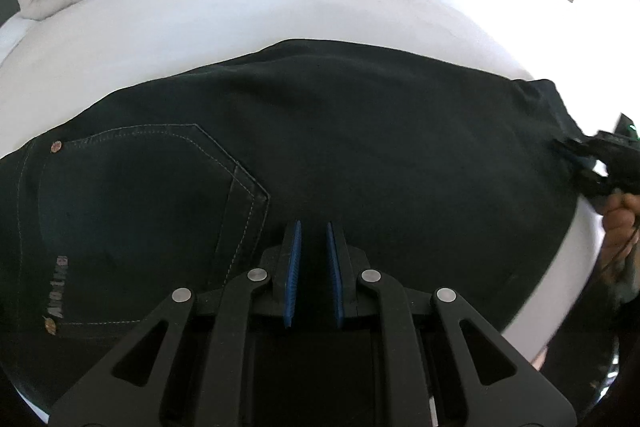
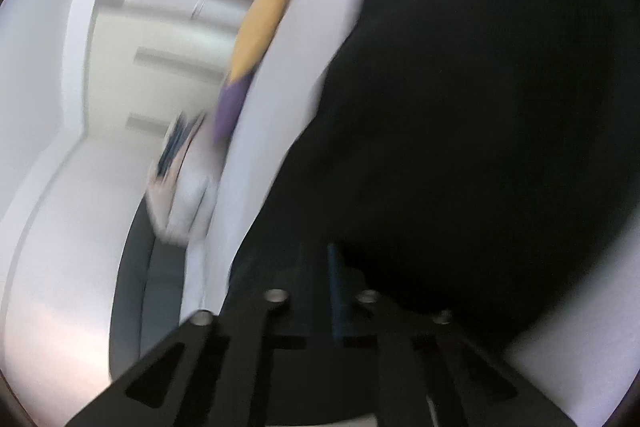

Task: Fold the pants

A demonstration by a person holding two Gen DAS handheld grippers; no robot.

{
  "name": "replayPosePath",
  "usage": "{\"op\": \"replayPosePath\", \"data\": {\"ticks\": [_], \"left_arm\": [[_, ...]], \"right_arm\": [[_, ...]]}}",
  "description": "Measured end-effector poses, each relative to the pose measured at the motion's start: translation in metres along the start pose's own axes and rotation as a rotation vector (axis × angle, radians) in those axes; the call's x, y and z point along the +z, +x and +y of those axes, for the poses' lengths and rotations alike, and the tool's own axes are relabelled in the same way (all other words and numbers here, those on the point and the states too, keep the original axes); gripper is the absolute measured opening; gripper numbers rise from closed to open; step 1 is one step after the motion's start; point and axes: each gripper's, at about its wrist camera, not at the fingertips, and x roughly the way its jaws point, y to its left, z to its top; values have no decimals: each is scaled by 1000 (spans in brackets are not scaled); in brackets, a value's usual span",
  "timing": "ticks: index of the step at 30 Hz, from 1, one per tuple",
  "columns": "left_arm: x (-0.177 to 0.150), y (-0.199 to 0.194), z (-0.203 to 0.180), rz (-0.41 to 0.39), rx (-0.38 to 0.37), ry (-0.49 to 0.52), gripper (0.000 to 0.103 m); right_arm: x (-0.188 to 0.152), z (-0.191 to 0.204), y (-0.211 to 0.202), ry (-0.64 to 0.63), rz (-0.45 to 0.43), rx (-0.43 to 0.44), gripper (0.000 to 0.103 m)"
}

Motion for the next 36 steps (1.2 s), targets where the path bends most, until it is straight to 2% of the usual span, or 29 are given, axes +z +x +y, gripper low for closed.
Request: {"op": "replayPosePath", "data": {"ticks": [4,5,6,7,8,10,11,14,16,18,20,24,31,33,35,36], "left_arm": [[2,4,14,21,-62,-77,13],[3,7,16,23,-66,-85,13],[2,8,16,22,-65,-89,13],[3,8,17,21,-61,-88,13],[2,8,15,18,-53,-83,13],[2,8,11,16,-43,-79,13],[2,8,12,16,-44,-82,13],[4,11,16,22,-62,-99,13],[1,7,20,26,-77,-109,13],[0,6,23,23,-86,-113,13],[-1,5,25,20,-89,-115,13],[-2,4,29,15,-91,-118,13],[-5,-1,36,10,-100,-127,12],[-5,-2,37,9,-101,-127,12],[-6,-2,38,10,-103,-126,12],[-6,-2,39,9,-105,-127,12]], "right_arm": [[34,-50,-95,112,-259,-59,0],[40,-53,-118,115,-288,-58,7],[41,-54,-140,118,-342,-103,18],[34,-51,-151,121,-381,-132,39],[30,-52,-165,132,-419,-117,46],[30,-53,-176,172,-410,-88,46],[31,-45,-173,167,-389,-62,46],[23,-34,-158,165,-355,-64,46],[25,-60,-173,194,-311,-47,46],[17,-62,-155,225,-286,-75,44],[12,-66,-151,257,-299,-59,42],[16,-75,-152,285,-312,-14,47],[35,-60,-111,269,-293,28,46],[39,-61,-105,260,-285,30,40],[42,-67,-98,273,-277,25,18],[42,-72,-97,287,-276,28,15]]}}
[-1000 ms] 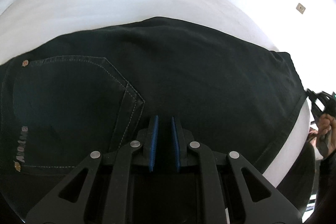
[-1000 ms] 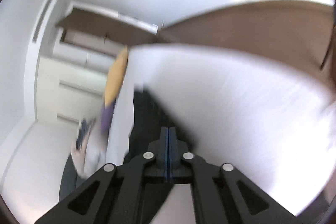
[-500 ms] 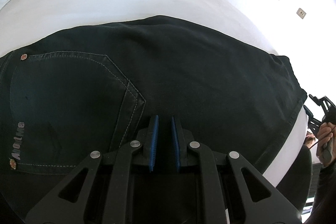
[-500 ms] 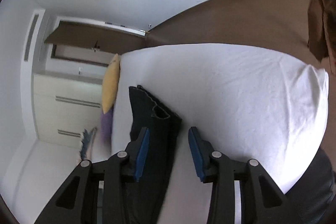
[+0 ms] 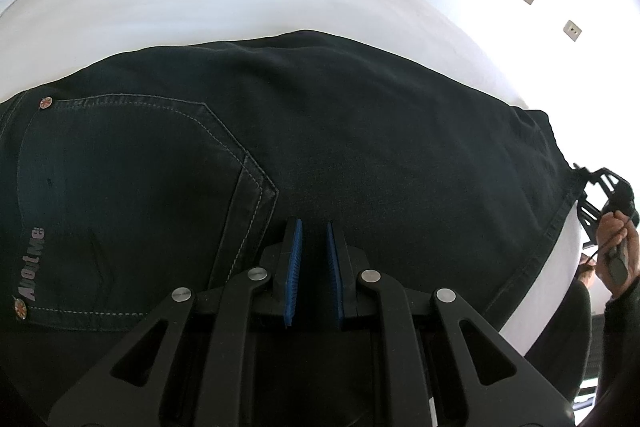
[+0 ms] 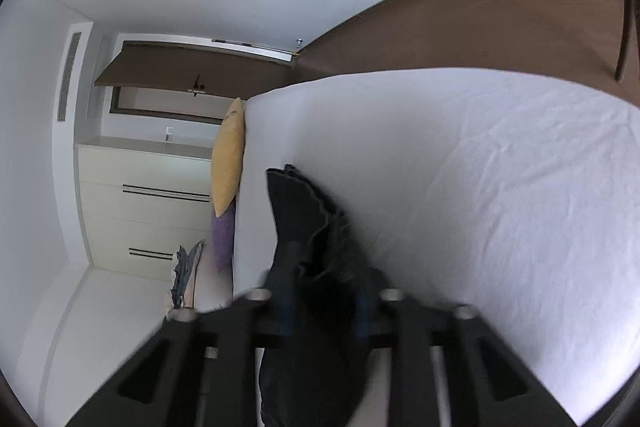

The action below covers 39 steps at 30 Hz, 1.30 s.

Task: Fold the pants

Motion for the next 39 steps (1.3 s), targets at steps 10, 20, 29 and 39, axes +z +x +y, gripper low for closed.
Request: {"op": "replayPosePath", "data": {"ticks": [10,20,29,39], "left_arm": [[0,-5,11,-2,-28,-30,13],[5,-17,24,-3,-102,-153,13],[29,-13,7,-7,-341,-285,93],[69,29,-30,152,-432,-265,93]], "right_arm": [[-34,56,0,-312,-6,-104,11],[-251,122,90,-1208,230,-372,11],[-288,114,89,-1456,123,-450,11],[-360,142,60,-1635,82,-359,12]]}}
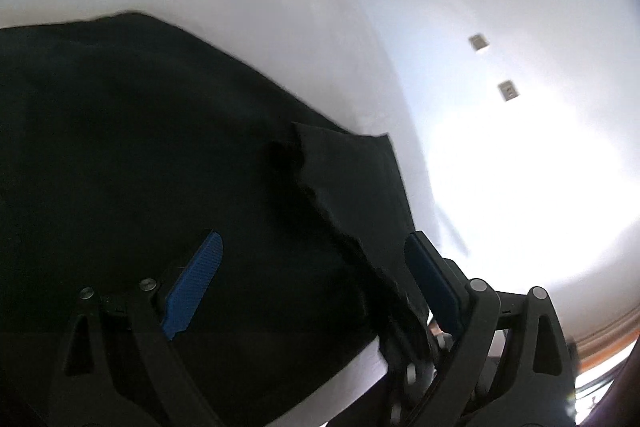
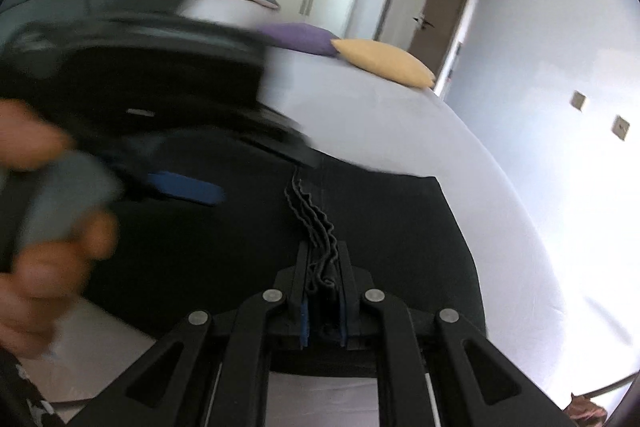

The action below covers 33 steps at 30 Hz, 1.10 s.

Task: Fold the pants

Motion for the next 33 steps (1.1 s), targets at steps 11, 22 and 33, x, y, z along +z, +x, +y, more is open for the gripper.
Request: {"op": "replayPosePath", "data": {"ticks": [11,22,33], "left_arm": [[18,-31,18,53,71,98,10],[48,-96,57,53,220,236,10],[59,-88,118,51,277,238,12]], "right_arm": [[14,62,-24,-131,-43,120,12],[34,123,-23,-239,-34,229,12],[42,146,25,-282,106,294,20]]}}
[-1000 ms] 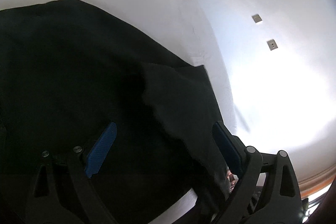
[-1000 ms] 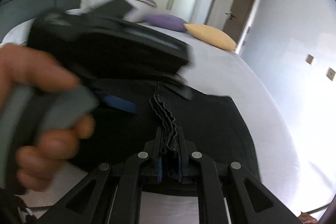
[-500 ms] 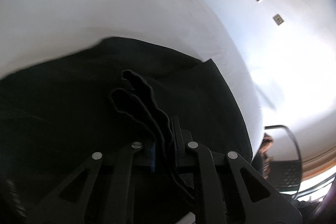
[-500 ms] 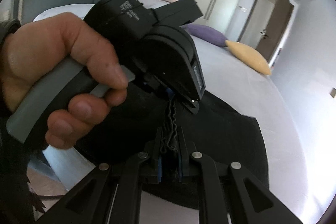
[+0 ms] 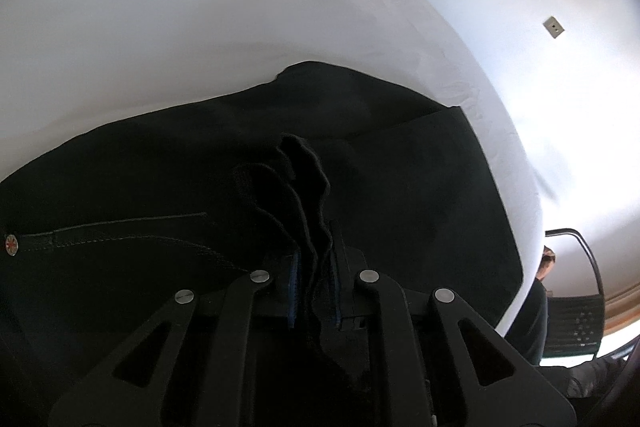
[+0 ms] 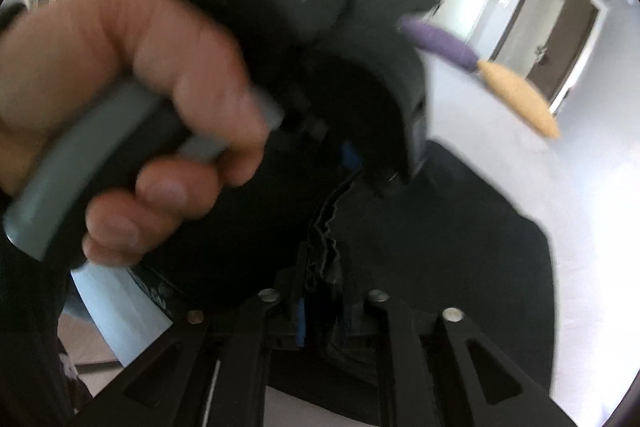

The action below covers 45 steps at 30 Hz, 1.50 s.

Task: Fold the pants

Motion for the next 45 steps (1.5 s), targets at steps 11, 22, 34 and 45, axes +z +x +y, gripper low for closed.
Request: {"op": "replayPosePath", "data": {"ticks": [11,22,34,45], "left_arm": [[-19,-58,-27,-209,294,87,20],[-83,10,-61,-142,411,256,21],[-78,22,-69,-134,410,221,21],[-89,22,-81,-147,411,218,21]], "right_arm": [[-16,-70,-49,311,-73,374,54],[-52,-276,-17,798,-40,580,21],[-75,-342,109,1074,72,646,1],[-135,-284,47,1007,106,695,1]]}}
